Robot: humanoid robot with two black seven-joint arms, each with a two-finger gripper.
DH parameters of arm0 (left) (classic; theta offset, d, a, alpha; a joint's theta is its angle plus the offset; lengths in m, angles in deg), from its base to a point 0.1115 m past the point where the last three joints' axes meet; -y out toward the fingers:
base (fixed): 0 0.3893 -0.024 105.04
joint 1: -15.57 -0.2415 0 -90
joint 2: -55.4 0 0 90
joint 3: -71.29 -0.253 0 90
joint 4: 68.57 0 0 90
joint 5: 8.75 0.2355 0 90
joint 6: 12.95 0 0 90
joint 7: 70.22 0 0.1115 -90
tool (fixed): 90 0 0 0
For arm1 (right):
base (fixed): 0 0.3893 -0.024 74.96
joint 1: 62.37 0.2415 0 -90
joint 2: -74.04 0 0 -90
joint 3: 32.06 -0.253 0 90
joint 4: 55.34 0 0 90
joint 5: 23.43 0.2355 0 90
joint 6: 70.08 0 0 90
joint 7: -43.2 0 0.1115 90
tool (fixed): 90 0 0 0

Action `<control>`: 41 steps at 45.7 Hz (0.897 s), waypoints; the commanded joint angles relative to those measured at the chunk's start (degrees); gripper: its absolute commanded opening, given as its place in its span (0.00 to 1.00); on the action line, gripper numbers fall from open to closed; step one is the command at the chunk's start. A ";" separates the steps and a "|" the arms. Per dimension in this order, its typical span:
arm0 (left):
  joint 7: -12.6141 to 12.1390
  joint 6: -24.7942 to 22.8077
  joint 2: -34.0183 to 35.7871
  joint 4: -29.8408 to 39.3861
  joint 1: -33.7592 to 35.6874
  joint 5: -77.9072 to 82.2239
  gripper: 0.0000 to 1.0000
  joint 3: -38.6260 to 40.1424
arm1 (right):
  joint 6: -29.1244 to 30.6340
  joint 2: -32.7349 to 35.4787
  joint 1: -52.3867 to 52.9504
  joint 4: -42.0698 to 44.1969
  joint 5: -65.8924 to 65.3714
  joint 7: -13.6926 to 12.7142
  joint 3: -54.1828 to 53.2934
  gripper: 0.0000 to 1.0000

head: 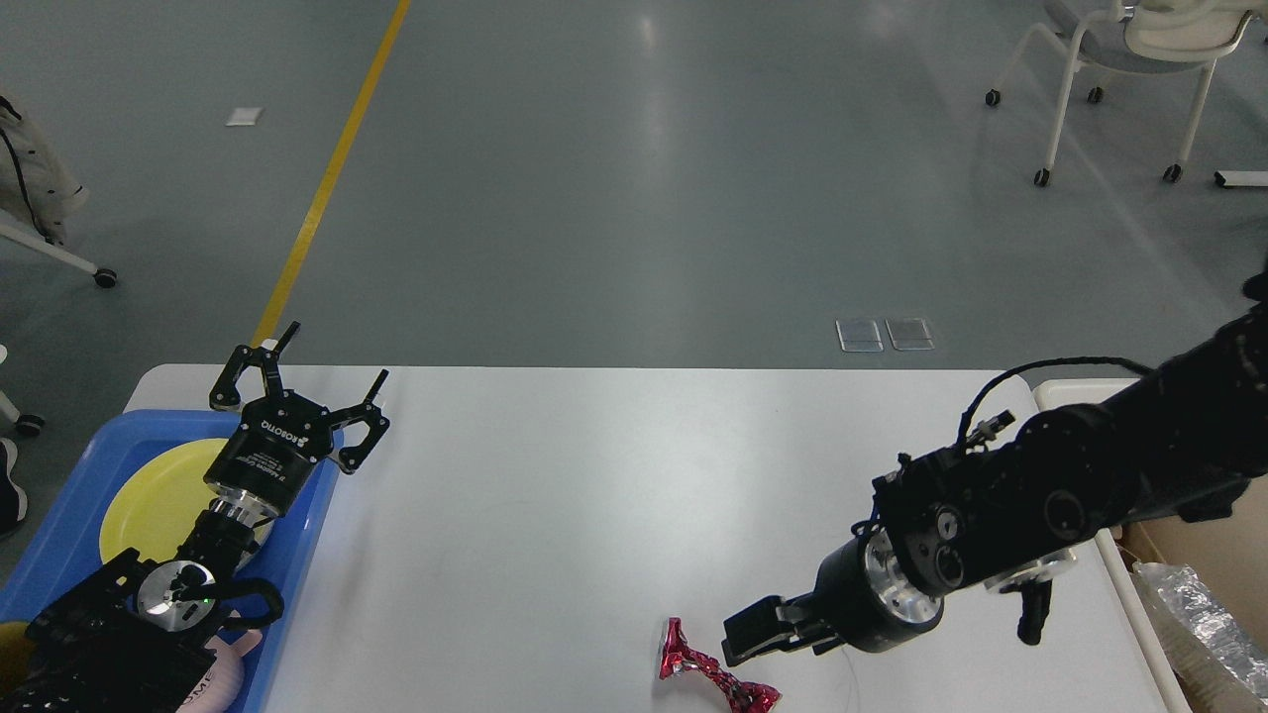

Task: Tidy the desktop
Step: 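Reach the right gripper down and grasp the red wrapper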

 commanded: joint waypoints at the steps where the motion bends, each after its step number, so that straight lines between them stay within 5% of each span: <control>1: 0.00 0.00 0.00 0.00 -0.01 0.00 0.99 0.00 | -4.44 -3.88 -5.96 4.00 0.15 0.03 -0.14 1.00; 15: 0.00 0.00 0.00 0.00 -0.01 0.00 0.99 0.00 | -13.31 -7.57 -15.54 12.18 -0.11 0.12 0.13 1.00; 41: 0.00 0.00 0.00 0.00 -0.01 0.00 0.99 0.00 | -15.87 -9.33 -24.07 20.45 -2.93 0.47 0.30 1.00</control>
